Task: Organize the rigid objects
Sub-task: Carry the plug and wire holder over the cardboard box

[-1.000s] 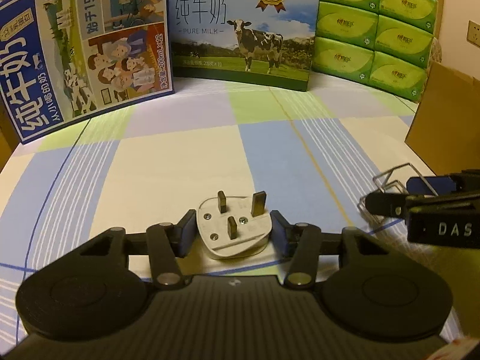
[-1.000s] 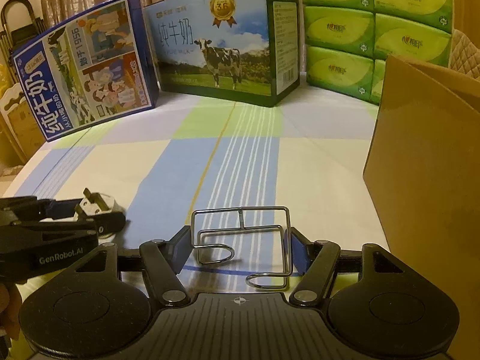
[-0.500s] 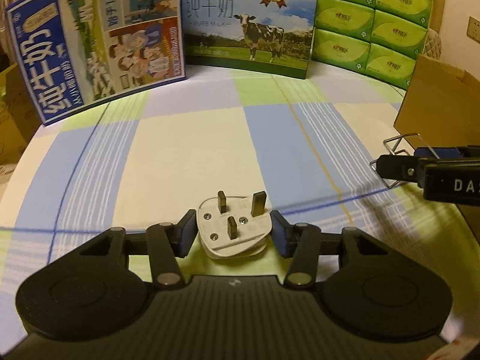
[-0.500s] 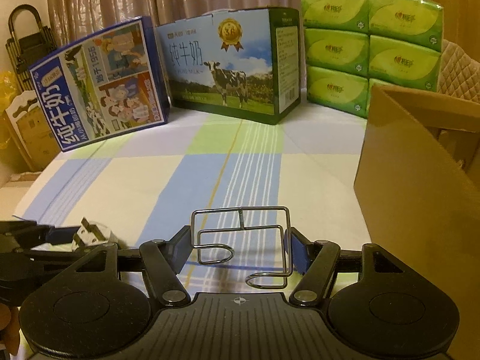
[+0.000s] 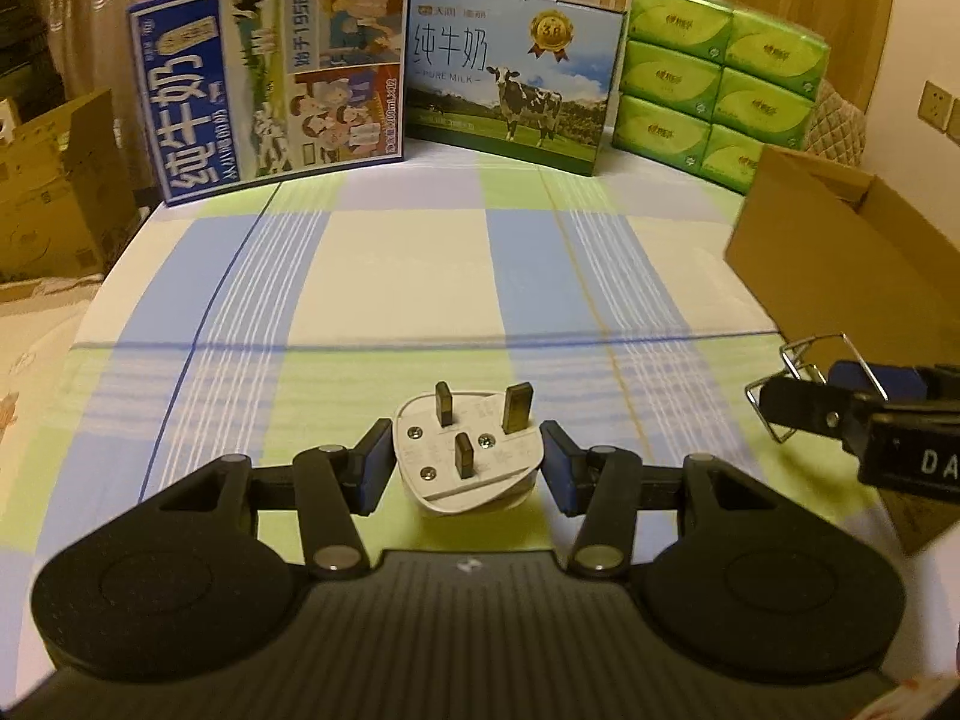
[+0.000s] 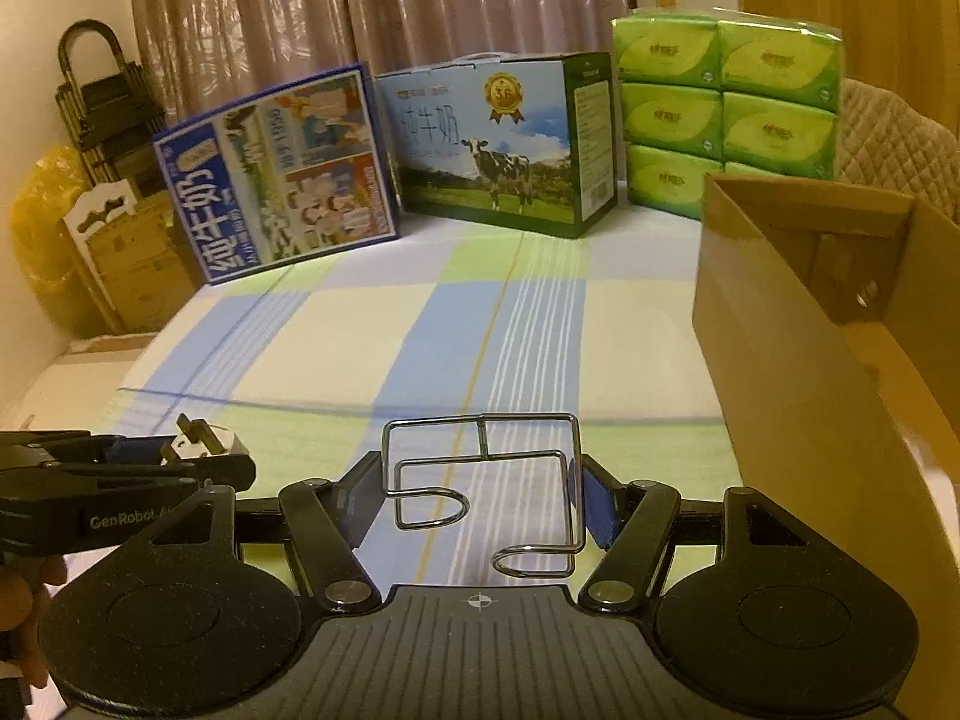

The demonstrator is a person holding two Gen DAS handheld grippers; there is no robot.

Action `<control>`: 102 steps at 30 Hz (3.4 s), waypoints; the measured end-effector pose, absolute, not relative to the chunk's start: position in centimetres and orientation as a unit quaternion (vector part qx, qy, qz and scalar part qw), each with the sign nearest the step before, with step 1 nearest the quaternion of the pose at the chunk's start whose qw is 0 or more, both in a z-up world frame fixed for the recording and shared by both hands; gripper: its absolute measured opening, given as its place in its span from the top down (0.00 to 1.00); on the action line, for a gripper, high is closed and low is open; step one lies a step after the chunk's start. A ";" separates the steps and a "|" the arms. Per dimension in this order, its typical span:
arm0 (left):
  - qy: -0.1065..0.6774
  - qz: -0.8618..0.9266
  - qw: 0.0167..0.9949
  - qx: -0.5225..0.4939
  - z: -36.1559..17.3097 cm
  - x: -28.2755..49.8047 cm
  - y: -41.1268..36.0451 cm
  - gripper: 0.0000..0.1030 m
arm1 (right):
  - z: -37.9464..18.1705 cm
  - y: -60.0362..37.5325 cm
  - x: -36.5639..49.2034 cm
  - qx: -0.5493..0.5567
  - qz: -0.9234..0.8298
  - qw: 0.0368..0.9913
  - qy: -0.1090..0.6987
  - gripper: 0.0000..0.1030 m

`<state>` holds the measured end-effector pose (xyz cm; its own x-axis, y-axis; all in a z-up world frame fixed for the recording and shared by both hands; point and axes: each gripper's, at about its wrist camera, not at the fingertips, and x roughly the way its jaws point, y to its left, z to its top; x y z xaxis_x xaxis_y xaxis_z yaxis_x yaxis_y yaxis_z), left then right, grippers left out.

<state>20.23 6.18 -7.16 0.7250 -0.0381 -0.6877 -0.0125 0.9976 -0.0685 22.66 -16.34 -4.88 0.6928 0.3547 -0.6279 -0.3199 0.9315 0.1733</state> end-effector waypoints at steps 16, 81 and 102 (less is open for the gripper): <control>0.335 -0.046 0.940 -0.044 0.3 8.6 1.3 0.55 | 1.2 -20.5 9.0 0.016 0.171 0.936 0.307 0.39; 0.339 -0.222 0.914 0.013 2.0 18.6 -20.4 0.55 | 5.2 -40.7 15.4 0.007 0.040 0.952 0.302 0.39; 0.358 -0.229 0.905 0.019 1.5 27.4 -22.9 0.55 | 3.1 -42.4 22.7 0.017 0.062 0.936 0.345 0.39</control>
<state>27.42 -22.85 1.55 0.6386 -0.4009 -0.6569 0.4281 0.8944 -0.1296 22.72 -42.39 3.13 0.7545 0.1284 -0.6437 -0.1048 0.9917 0.0749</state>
